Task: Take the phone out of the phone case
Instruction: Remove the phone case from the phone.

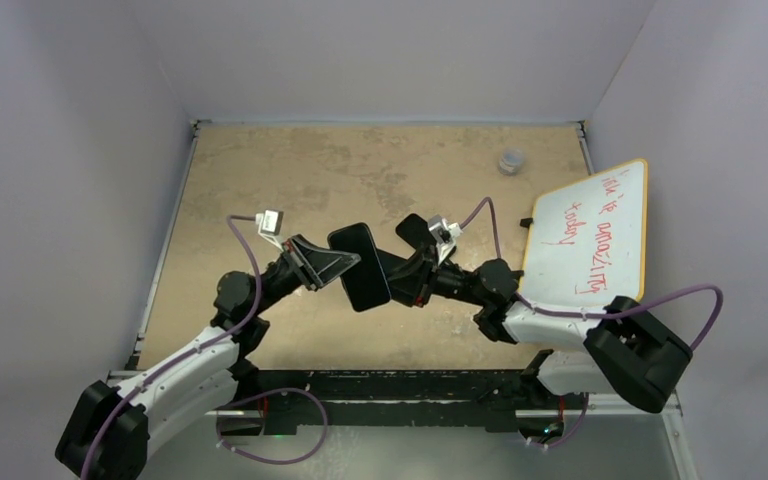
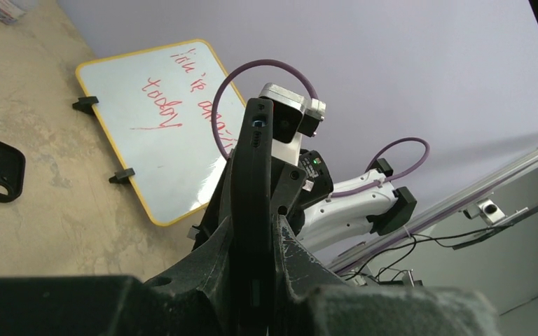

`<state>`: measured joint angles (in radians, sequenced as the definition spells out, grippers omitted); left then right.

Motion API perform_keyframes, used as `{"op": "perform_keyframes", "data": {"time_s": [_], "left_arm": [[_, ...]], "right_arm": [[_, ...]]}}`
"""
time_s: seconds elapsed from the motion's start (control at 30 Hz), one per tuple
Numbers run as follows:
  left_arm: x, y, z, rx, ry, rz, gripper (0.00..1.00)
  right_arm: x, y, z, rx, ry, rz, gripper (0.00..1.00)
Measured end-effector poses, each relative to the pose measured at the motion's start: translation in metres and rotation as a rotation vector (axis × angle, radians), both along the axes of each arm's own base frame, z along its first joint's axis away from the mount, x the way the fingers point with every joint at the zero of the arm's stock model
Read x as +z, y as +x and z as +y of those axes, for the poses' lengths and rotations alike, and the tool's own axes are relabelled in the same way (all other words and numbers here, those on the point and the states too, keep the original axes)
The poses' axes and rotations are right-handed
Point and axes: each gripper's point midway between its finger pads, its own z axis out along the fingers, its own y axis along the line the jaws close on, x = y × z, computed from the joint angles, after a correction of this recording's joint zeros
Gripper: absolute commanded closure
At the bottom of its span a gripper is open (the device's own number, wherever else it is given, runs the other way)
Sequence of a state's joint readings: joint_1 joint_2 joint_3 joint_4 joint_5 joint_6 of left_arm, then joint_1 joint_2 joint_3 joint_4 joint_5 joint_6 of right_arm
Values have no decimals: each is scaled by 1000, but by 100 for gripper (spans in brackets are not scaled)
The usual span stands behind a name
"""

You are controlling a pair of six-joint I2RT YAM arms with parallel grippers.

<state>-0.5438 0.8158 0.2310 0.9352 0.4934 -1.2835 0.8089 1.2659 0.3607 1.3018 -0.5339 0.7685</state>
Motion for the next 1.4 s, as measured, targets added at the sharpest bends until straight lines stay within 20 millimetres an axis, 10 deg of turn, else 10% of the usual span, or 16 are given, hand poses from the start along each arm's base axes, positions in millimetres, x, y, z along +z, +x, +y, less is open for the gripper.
{"op": "perform_keyframes", "data": {"time_s": [0.17, 0.47, 1.0, 1.4], "left_arm": [[-10, 6, 2, 40, 9, 25, 100], [-47, 25, 7, 156, 166, 76, 63], [-181, 27, 60, 364, 809, 411, 31], [-165, 11, 40, 301, 1071, 243, 20]], "right_arm": [[-7, 5, 4, -7, 3, 32, 97], [-41, 19, 9, -33, -61, 139, 100], [-137, 56, 2, -235, -292, 365, 100], [-161, 68, 14, -246, -409, 481, 100]]}}
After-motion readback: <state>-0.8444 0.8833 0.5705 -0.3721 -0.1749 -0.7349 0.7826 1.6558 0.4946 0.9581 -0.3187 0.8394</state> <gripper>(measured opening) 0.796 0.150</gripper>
